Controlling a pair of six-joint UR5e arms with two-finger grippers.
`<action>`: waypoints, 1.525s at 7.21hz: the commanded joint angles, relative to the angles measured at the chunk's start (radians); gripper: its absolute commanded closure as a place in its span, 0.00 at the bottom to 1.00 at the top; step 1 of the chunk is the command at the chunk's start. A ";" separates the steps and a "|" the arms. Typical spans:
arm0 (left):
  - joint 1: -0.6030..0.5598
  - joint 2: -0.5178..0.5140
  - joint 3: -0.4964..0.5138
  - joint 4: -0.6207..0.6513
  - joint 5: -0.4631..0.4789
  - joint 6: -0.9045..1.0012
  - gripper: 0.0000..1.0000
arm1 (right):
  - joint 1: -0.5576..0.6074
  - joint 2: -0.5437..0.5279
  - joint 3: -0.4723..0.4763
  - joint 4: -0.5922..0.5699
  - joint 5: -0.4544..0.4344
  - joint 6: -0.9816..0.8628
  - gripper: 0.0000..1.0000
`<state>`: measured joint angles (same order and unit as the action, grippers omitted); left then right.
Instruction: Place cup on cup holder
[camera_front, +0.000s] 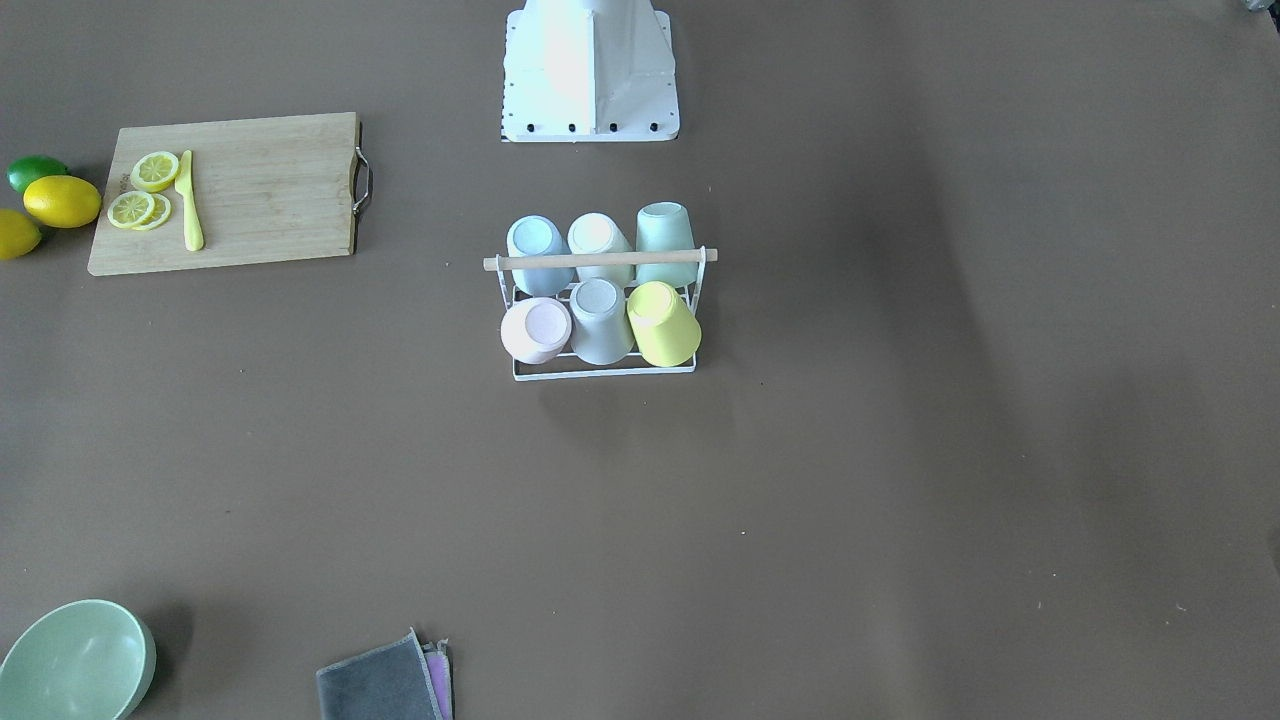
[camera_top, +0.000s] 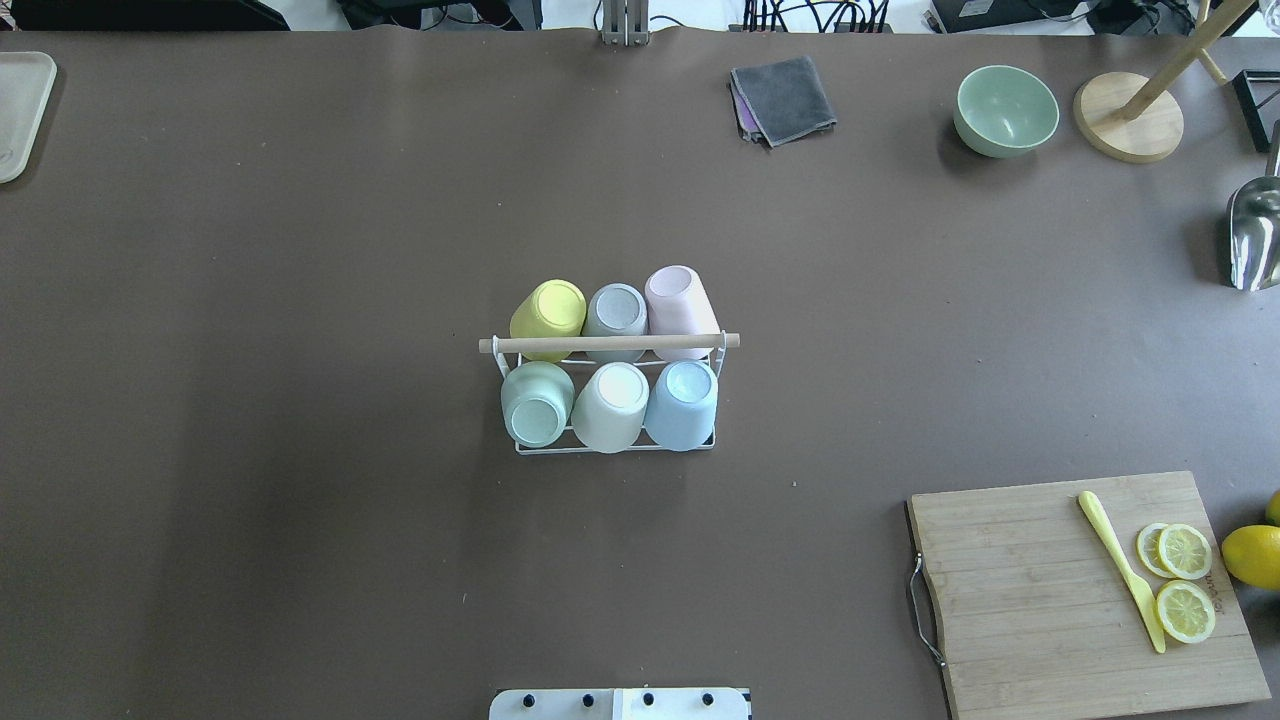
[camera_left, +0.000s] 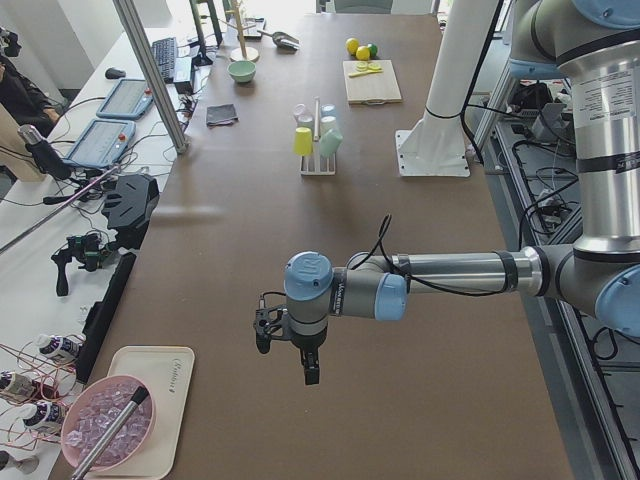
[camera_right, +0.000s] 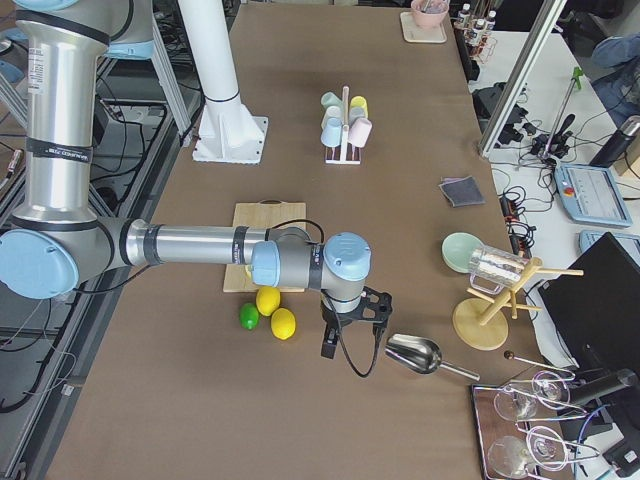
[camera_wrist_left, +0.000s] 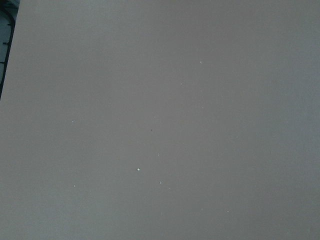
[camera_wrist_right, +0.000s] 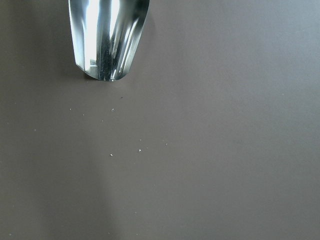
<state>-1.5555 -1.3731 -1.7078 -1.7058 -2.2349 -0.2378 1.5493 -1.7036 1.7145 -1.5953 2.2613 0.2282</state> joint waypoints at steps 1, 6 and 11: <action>0.000 -0.001 -0.003 0.000 0.000 0.000 0.02 | 0.000 -0.001 0.004 0.000 0.000 0.000 0.00; 0.000 -0.020 0.000 0.002 0.000 0.000 0.02 | 0.002 0.002 0.008 0.000 0.000 0.000 0.00; 0.000 -0.020 0.000 0.002 0.000 0.000 0.02 | 0.002 0.002 0.010 0.000 0.000 -0.001 0.00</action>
<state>-1.5555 -1.3929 -1.7073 -1.7043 -2.2345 -0.2378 1.5508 -1.7012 1.7237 -1.5954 2.2611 0.2283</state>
